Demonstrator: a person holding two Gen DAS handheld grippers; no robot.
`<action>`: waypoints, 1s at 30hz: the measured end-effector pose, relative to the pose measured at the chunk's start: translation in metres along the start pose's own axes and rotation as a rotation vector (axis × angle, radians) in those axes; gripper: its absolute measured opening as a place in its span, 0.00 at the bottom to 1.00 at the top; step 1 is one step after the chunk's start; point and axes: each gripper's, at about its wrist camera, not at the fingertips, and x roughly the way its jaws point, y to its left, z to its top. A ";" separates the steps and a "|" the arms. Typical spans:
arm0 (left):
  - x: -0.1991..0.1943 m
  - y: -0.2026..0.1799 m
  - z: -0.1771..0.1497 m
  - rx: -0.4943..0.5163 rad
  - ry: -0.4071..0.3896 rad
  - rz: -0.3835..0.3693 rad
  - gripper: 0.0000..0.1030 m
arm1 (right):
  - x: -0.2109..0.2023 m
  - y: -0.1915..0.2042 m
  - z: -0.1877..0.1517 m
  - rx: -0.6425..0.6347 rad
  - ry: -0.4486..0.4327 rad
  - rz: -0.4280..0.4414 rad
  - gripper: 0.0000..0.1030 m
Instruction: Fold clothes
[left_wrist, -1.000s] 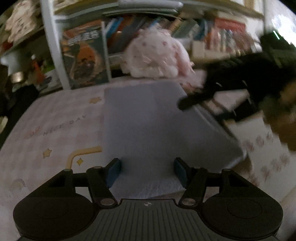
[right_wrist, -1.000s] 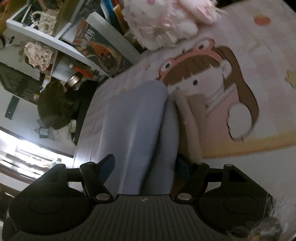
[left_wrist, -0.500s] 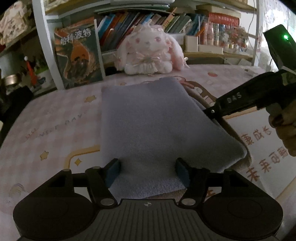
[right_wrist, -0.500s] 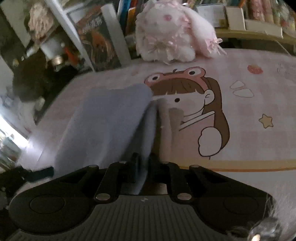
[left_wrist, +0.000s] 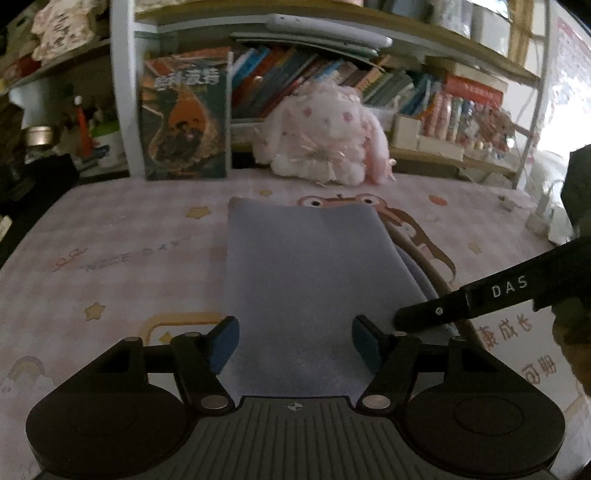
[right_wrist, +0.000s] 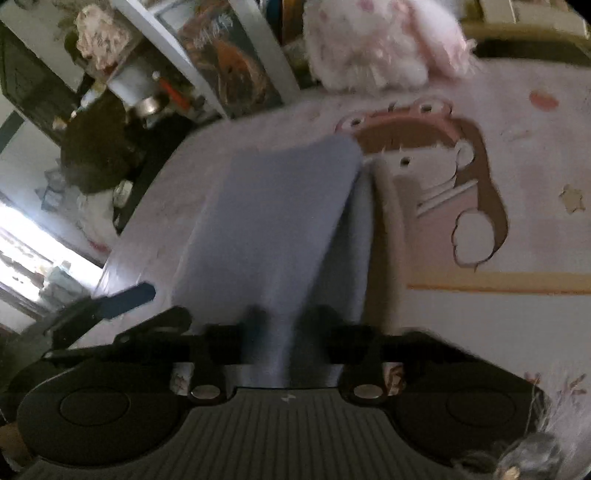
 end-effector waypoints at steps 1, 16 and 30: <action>0.001 -0.002 -0.001 0.002 0.004 -0.009 0.67 | -0.004 0.005 -0.001 -0.031 -0.003 0.010 0.12; -0.006 0.001 0.012 0.041 -0.026 0.005 0.76 | -0.031 0.000 -0.017 -0.106 -0.080 -0.083 0.67; 0.032 0.067 0.022 -0.295 0.113 -0.091 0.87 | -0.032 -0.037 -0.022 0.146 0.011 -0.119 0.95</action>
